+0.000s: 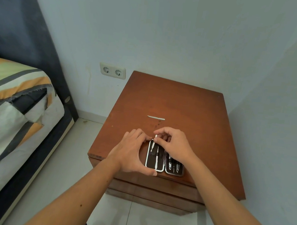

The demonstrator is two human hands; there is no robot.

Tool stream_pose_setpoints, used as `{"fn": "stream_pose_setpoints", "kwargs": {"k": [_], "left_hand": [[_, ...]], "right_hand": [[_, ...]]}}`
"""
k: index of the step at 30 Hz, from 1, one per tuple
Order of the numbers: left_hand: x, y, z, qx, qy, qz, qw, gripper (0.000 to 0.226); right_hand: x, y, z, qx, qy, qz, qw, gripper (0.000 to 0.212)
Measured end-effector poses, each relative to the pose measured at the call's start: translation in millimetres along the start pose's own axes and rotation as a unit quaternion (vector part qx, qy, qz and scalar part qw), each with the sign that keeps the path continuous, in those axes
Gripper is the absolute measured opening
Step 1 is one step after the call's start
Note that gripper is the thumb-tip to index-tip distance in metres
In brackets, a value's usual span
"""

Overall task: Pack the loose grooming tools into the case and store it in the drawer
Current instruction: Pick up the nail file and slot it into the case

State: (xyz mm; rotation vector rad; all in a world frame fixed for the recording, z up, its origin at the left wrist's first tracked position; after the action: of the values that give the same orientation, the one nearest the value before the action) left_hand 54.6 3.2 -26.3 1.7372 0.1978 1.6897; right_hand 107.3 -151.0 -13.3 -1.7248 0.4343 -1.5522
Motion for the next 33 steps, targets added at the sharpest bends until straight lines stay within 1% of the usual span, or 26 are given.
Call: {"fn": "stream_pose_setpoints", "kwargs": {"k": [3, 6, 7, 12, 18, 24, 27, 28, 30, 33], "left_hand": [[-0.3, -0.2, -0.2, -0.001, -0.001, -0.005, 1.0, 0.104], [-0.7, 0.0, -0.3, -0.002, -0.001, -0.006, 1.0, 0.102], [-0.7, 0.0, -0.6, -0.003, 0.001, -0.006, 1.0, 0.101], [-0.8, 0.2, -1.1, -0.002, 0.0, -0.005, 1.0, 0.107], [-0.7, 1.0, -2.1, -0.004, -0.003, -0.003, 1.0, 0.109], [-1.3, 0.3, -0.9, -0.002, -0.004, 0.001, 1.0, 0.111], [-0.4, 1.4, -1.4, -0.006, -0.003, -0.001, 1.0, 0.109], [-0.2, 1.7, -1.2, -0.007, -0.003, 0.0, 1.0, 0.109], [0.2, 2.2, -0.9, -0.004, -0.004, 0.006, 1.0, 0.11], [0.6, 2.1, -0.6, -0.001, -0.003, 0.01, 1.0, 0.113]], "right_hand": [[-4.2, -5.2, -8.6, 0.034, -0.008, -0.064, 0.997, 0.029], [-7.4, -6.8, -18.5, 0.041, -0.01, -0.102, 0.994, 0.053], [-7.4, -7.2, -21.2, 0.044, -0.003, -0.105, 0.993, 0.057], [-7.7, -9.2, -28.9, 0.08, 0.021, -0.115, 0.99, 0.052], [-10.6, -7.8, -34.3, 0.101, 0.002, -0.115, 0.988, 0.064], [-13.2, -7.1, -39.5, 0.103, -0.037, -0.125, 0.986, 0.06], [-10.4, -7.6, -38.9, 0.103, -0.038, -0.119, 0.987, 0.058], [-6.8, -7.4, -36.9, 0.097, -0.03, -0.106, 0.989, 0.054], [5.0, -4.3, -29.4, 0.075, 0.003, -0.086, 0.993, 0.039], [27.4, 1.4, -8.5, 0.038, 0.076, -0.08, 0.993, 0.016]]}}
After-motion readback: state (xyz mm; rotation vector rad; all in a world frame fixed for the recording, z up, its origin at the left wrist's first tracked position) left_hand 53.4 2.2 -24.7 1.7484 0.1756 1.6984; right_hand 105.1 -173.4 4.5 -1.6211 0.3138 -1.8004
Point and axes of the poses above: each hand's wrist, its own z-axis towards the middle knuckle, its own x-axis out of the back of the hand, y = z × x, the point moved 8 cm from there along z, towards the middle knuckle, and after that the axes turned 5 degrees about -z, right-handed, at the moved point
